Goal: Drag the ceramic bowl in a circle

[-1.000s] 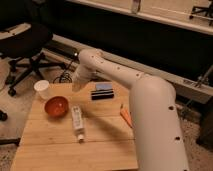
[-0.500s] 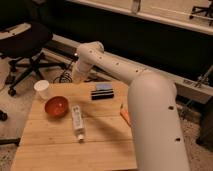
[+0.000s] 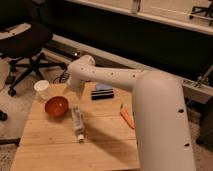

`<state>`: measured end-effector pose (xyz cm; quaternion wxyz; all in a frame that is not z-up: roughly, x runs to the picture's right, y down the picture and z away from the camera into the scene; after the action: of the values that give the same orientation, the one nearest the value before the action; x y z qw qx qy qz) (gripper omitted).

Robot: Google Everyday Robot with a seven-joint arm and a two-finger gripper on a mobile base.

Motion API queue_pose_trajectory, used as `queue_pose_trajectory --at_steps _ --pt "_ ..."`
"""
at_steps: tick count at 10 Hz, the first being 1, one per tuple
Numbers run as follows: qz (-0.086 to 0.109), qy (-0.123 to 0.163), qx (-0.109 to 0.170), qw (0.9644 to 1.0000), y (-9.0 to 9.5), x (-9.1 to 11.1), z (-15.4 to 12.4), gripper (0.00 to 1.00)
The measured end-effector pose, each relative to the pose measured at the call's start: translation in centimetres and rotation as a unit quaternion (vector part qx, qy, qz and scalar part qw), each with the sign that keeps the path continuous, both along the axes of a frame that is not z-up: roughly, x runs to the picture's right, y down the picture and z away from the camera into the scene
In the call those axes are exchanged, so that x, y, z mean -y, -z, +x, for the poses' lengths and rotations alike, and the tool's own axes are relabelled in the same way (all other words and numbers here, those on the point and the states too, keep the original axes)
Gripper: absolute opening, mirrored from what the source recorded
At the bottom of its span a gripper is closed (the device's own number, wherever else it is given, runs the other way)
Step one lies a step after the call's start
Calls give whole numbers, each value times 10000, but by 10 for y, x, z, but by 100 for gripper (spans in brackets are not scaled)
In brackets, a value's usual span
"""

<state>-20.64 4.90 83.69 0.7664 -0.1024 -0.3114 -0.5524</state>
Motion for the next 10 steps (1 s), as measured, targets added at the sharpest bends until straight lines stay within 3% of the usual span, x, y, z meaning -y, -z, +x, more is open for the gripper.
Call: queue_pose_trajectory --at_steps 3,7,10 --pt "-1 235 122 9996 -8 -36 -12 80" --pt "413 396 627 9964 -22 -7 -40 80" --pt "493 602 717 9944 -34 -8 -47 80"
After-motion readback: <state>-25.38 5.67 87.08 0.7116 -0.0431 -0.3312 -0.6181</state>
